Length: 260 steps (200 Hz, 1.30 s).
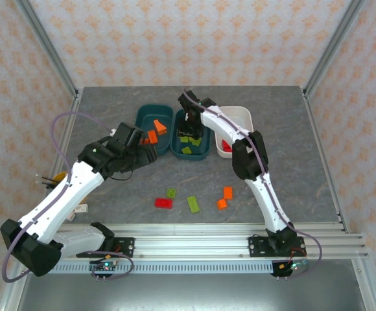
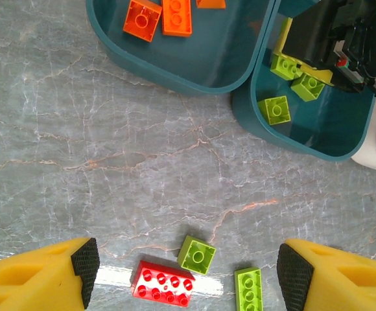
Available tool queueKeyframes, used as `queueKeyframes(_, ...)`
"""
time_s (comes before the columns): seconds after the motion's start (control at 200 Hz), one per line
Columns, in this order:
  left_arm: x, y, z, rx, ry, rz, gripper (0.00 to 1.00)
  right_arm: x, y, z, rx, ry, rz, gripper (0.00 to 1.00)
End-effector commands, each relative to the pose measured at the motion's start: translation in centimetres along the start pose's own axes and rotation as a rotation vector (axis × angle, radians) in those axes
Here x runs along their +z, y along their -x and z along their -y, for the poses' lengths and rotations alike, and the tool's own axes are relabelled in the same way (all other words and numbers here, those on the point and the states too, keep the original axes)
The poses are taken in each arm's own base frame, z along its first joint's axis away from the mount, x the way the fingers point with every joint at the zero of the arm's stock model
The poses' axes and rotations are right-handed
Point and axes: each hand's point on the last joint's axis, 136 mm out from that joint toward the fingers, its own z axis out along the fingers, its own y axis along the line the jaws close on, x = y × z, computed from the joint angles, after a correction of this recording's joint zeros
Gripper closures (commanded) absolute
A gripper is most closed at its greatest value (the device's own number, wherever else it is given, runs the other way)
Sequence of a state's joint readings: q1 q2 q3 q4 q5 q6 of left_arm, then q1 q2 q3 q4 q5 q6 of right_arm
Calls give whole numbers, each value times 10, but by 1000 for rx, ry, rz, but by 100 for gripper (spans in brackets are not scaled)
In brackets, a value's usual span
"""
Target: Sort the legos into containers by color
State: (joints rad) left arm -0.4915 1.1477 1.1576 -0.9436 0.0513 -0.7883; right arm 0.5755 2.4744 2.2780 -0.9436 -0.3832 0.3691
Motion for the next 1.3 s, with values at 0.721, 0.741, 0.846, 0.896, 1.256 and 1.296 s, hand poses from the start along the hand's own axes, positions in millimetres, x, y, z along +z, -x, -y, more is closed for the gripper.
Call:
queueKeyframes(0.721, 29, -41, 65, 133, -100, -174, 28, -180, -55, 25, -20, -123, 327, 48)
queueKeyframes(0.741, 31, -44, 70, 147, -104, -186, 28, -181, -64, 32, -10, -137, 327, 48)
queueKeyframes(0.846, 43, -67, 94, 230, -112, -250, 29, -189, -114, 68, 58, -188, 319, 48)
queueKeyframes(0.896, 51, -79, 105, 267, -104, -279, 29, -193, -139, 84, 92, -208, 312, 48)
queueKeyframes(1.256, 117, -164, 172, 414, 20, -433, 26, -241, -259, 165, 262, -217, 290, 40)
queueKeyframes(1.296, 123, -171, 179, 424, 29, -436, 25, -249, -266, 171, 271, -215, 300, 39)
